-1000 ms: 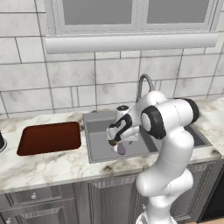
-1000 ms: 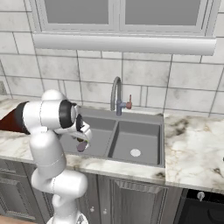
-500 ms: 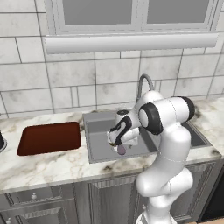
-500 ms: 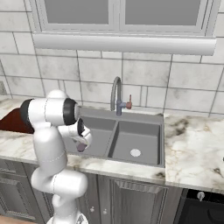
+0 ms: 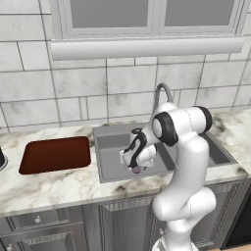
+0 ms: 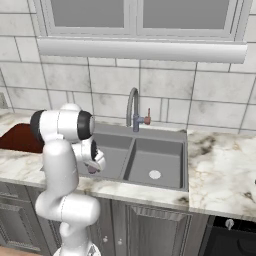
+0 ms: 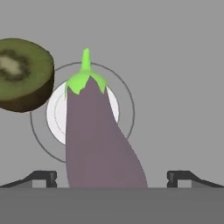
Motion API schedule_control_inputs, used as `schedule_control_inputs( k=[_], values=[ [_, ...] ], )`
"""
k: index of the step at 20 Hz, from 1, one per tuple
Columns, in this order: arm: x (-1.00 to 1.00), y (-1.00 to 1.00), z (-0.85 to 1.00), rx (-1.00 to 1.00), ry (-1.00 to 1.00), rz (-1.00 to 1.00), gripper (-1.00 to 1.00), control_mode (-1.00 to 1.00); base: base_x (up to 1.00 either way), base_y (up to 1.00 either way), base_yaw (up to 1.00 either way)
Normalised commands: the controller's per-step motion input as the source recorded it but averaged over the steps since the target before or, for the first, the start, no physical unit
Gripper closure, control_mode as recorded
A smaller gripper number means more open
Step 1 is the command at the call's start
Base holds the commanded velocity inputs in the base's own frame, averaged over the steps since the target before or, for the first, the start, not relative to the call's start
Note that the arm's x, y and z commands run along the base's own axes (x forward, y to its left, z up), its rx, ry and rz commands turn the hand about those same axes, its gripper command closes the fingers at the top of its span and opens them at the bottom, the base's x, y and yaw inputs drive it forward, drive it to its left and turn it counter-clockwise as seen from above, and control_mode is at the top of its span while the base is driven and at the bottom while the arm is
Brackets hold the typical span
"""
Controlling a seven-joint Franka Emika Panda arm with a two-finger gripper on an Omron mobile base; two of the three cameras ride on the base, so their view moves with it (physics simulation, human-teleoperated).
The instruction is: Pick up all produce items and place them in the sink. Turn on the sink faucet to wash them. Then turn the sink off and put them in the tray.
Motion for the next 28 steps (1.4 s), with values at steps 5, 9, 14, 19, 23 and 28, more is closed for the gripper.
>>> schedule_control_inputs(
  k=[5,9,14,19,23,28],
  values=[
    [0.01,0.00,-0.27,0.05,-0.06,0.00,-1.00,-1.00,0.00,0.00,0.00],
    [0.00,-0.01,-0.10,0.00,0.01,0.00,1.00,-1.00,0.00,0.00,0.00],
    [0.00,0.01,0.00,0.00,0.00,0.00,1.00,-1.00,0.00,0.00,0.00],
    [-0.03,0.07,0.40,0.00,-0.07,0.06,1.00,-1.00,0.00,0.00,0.00],
    [0.00,0.23,0.74,0.00,-0.15,0.11,1.00,-1.00,0.00,0.00,0.00],
    [-0.02,0.40,0.86,0.00,-0.18,0.11,1.00,-1.00,0.00,0.00,0.00]
  ],
)
